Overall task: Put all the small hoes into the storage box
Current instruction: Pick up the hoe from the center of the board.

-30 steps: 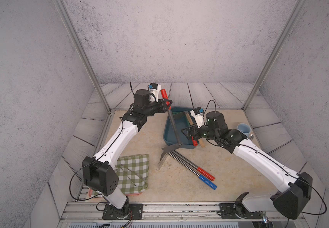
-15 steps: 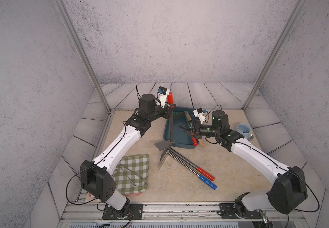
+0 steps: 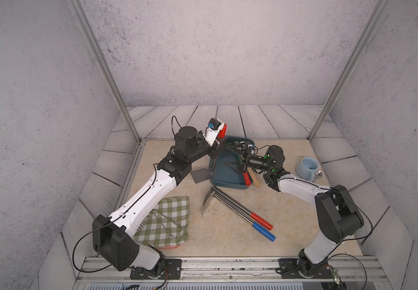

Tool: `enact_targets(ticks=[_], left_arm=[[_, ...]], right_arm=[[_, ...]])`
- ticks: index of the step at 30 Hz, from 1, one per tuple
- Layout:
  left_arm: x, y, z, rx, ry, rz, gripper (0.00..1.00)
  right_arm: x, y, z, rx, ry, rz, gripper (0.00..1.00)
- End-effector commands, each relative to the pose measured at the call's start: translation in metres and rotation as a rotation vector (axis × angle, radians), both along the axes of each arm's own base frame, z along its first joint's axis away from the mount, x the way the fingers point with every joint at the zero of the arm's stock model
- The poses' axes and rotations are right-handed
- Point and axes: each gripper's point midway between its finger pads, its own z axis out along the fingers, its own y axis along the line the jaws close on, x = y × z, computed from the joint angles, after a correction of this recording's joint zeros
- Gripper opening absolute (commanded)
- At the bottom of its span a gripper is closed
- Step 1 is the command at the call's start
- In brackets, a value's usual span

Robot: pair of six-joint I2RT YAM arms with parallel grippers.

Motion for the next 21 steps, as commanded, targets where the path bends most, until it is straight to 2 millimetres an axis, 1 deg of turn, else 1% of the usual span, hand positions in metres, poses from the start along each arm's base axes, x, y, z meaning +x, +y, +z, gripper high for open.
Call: enact_targets(ticks=[1, 5, 10, 14, 21], left_arm=[[-0.022, -0.003, 0.037, 0.012, -0.232, -0.059, 0.0], [-0.041, -0.012, 0.03, 0.078, -0.339, -0.102, 0.0], [-0.06, -0.024, 0.016, 0.154, -0.42, -0.154, 0.0], [-0.068, -0.03, 0.012, 0.199, -0.469, -0.165, 0.0], [-0.085, -0.045, 0.006, 0.239, -0.523, -0.219, 0.0]], right_arm=[[-0.009, -0.001, 0.017, 0.038, 0.027, 0.059, 0.88], [-0.003, -0.001, 0.006, 0.056, 0.116, 0.071, 0.89], [0.005, 0.001, 0.003, 0.156, 0.196, 0.107, 0.9], [0.004, 0.003, -0.01, 0.147, 0.224, 0.123, 0.92], [0.004, 0.007, -0.011, 0.138, 0.226, 0.156, 0.93]])
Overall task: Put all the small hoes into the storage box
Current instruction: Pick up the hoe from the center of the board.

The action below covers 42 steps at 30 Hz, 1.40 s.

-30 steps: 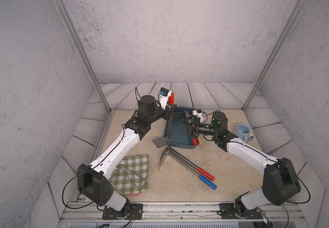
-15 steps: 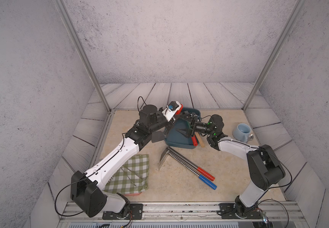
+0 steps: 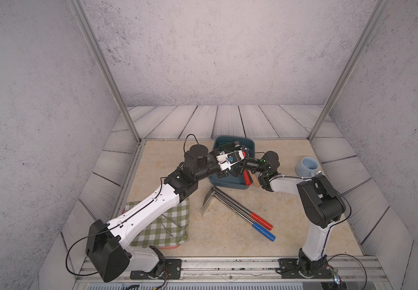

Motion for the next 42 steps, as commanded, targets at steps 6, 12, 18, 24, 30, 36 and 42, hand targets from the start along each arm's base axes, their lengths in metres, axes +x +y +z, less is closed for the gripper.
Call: enact_targets(ticks=[6, 12, 18, 24, 30, 36, 42], left_arm=[[-0.029, -0.016, 0.03, -0.003, -0.225, -0.067, 0.0], [-0.02, -0.009, 0.03, 0.002, -0.316, 0.007, 0.0], [-0.019, -0.016, 0.027, -0.007, -0.312, -0.012, 0.0], [-0.024, -0.021, 0.029, -0.004, -0.324, -0.038, 0.0], [-0.032, -0.029, 0.023, 0.016, -0.333, -0.063, 0.0], [-0.035, -0.035, 0.015, 0.044, -0.35, -0.075, 0.0], [-0.037, -0.037, 0.018, 0.041, -0.376, -0.078, 0.0]], right_arm=[[-0.004, 0.002, 0.008, 0.063, 0.243, 0.117, 0.92], [-0.022, -0.004, 0.0, 0.035, 0.239, 0.142, 0.92], [-0.027, -0.003, -0.002, 0.032, 0.234, 0.144, 0.91], [-0.024, -0.001, 0.003, 0.036, 0.221, 0.151, 0.87], [-0.016, 0.006, 0.003, 0.037, 0.222, 0.168, 0.83], [-0.011, 0.01, 0.0, 0.035, 0.226, 0.173, 0.7], [-0.007, 0.011, -0.004, 0.031, 0.233, 0.174, 0.53]])
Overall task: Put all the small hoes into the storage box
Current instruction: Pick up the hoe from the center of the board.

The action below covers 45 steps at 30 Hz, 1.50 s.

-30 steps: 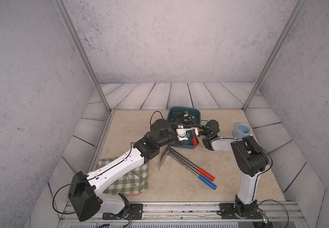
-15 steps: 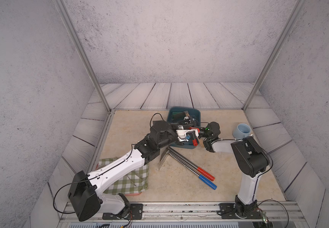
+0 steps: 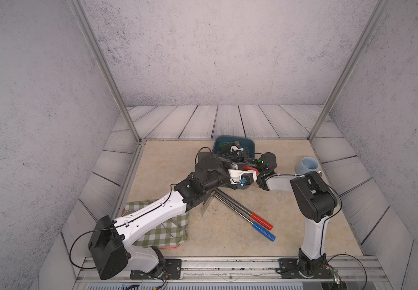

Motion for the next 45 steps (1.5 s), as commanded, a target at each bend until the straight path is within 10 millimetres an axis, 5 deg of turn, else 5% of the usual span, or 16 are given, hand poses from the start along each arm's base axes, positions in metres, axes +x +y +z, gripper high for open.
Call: enact_targets(ticks=[1, 10, 18, 24, 41, 45], left_arm=[[-0.004, -0.001, 0.037, -0.08, -0.13, -0.007, 0.0], [-0.005, 0.001, 0.028, -0.064, -0.158, 0.005, 0.0], [-0.003, 0.001, 0.019, -0.035, -0.22, 0.028, 0.0], [0.013, 0.003, 0.0, 0.002, -0.267, 0.107, 0.0], [0.047, 0.005, -0.004, -0.019, -0.227, 0.26, 0.0], [0.054, 0.004, -0.006, -0.024, -0.228, 0.28, 0.09]], right_arm=[[-0.001, 0.002, 0.011, 0.017, 0.265, 0.075, 0.49], [0.006, 0.005, 0.016, 0.028, 0.252, 0.072, 0.3], [0.011, 0.007, 0.028, 0.039, 0.203, 0.079, 0.01], [0.021, 0.011, 0.034, 0.036, 0.157, 0.079, 0.0], [0.062, -0.001, 0.028, -0.037, 0.046, -0.013, 0.0], [0.072, -0.007, 0.026, -0.042, 0.044, -0.044, 0.0]])
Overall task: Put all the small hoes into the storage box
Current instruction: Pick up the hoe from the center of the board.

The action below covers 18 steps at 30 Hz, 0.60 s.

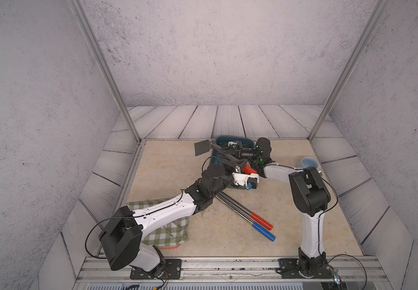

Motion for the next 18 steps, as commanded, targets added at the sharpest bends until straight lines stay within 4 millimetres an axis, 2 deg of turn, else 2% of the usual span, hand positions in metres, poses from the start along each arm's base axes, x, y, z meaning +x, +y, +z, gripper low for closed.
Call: enact_targets(ticks=[1, 5, 8, 13, 14, 16, 18], left_arm=[[0.013, 0.004, 0.025, -0.107, 0.007, 0.061, 0.09], [0.022, 0.003, 0.021, -0.112, 0.016, 0.08, 0.12], [0.027, 0.004, 0.02, -0.126, 0.032, 0.092, 0.27], [0.035, 0.002, 0.014, -0.143, 0.073, 0.102, 0.36], [0.036, 0.001, 0.012, -0.14, 0.076, 0.103, 0.39], [0.036, 0.0, 0.01, -0.138, 0.081, 0.101, 0.53], [0.036, 0.0, 0.01, -0.144, 0.088, 0.099, 0.57]], right_arm=[[0.019, -0.014, 0.026, 0.052, -0.165, -0.073, 0.0], [0.031, -0.022, 0.027, 0.063, -0.171, -0.11, 0.0], [0.036, -0.026, 0.03, 0.066, -0.187, -0.122, 0.0], [0.045, -0.033, 0.029, 0.056, -0.204, -0.143, 0.0], [0.047, -0.035, 0.028, 0.054, -0.206, -0.149, 0.0], [0.051, -0.039, 0.026, 0.047, -0.209, -0.16, 0.0], [0.054, -0.042, 0.023, 0.041, -0.213, -0.167, 0.0]])
